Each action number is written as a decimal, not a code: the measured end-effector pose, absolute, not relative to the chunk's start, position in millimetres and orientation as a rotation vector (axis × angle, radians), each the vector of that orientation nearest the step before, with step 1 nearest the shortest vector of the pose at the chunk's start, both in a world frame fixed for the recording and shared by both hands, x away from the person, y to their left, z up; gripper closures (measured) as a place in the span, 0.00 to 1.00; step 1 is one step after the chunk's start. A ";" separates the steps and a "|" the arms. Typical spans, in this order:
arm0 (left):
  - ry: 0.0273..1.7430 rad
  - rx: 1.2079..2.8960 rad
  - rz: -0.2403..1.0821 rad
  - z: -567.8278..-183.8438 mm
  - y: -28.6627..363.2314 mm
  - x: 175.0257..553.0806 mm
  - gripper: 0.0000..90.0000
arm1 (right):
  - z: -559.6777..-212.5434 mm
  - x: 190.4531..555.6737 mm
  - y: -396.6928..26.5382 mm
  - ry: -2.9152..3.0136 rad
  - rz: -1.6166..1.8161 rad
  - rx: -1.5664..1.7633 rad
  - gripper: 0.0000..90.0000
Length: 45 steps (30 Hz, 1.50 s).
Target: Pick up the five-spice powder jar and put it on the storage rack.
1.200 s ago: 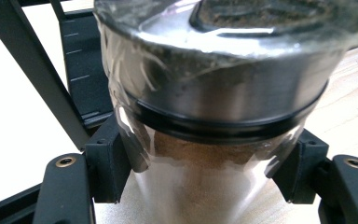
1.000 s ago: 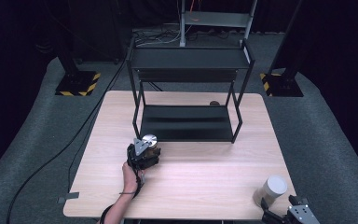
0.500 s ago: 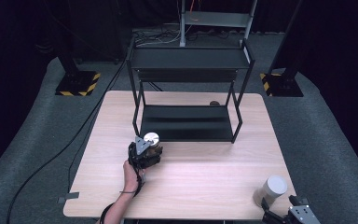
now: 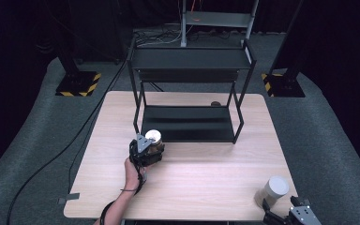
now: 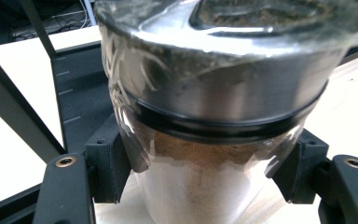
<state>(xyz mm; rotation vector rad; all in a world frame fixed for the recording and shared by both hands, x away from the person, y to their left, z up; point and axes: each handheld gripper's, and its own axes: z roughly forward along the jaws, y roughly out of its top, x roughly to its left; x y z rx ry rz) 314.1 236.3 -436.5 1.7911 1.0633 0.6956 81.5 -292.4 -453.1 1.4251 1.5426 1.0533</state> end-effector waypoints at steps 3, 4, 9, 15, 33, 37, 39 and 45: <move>1.059 1.791 0.699 -435.3 235.6 314.8 0.35 | -453.1 81.9 -292.0 1.544 1.053 1.426 0.02; 1.057 1.793 0.698 -433.7 235.7 315.8 0.35 | -453.1 82.0 -292.1 1.545 1.054 1.426 0.02; 1.058 1.788 0.694 -432.1 234.9 317.6 0.35 | -452.8 81.7 -293.0 1.547 1.054 1.424 0.02; 1.046 1.801 0.695 -429.1 231.8 321.4 0.35 | -452.0 80.8 -293.2 1.542 1.054 1.428 0.02; 1.046 1.795 0.664 -424.3 227.3 336.2 0.35 | -451.9 81.5 -293.9 1.548 1.052 1.429 0.02; 1.048 1.794 0.661 -423.1 225.4 340.1 0.35 | -451.9 80.9 -294.1 1.541 1.052 1.432 0.02; 1.046 1.799 0.662 -422.4 224.2 342.0 0.35 | -451.8 80.9 -293.9 1.541 1.051 1.432 0.02; 1.044 1.800 0.658 -420.9 221.3 346.5 0.35 | -452.0 81.7 -294.1 1.547 1.052 1.431 0.02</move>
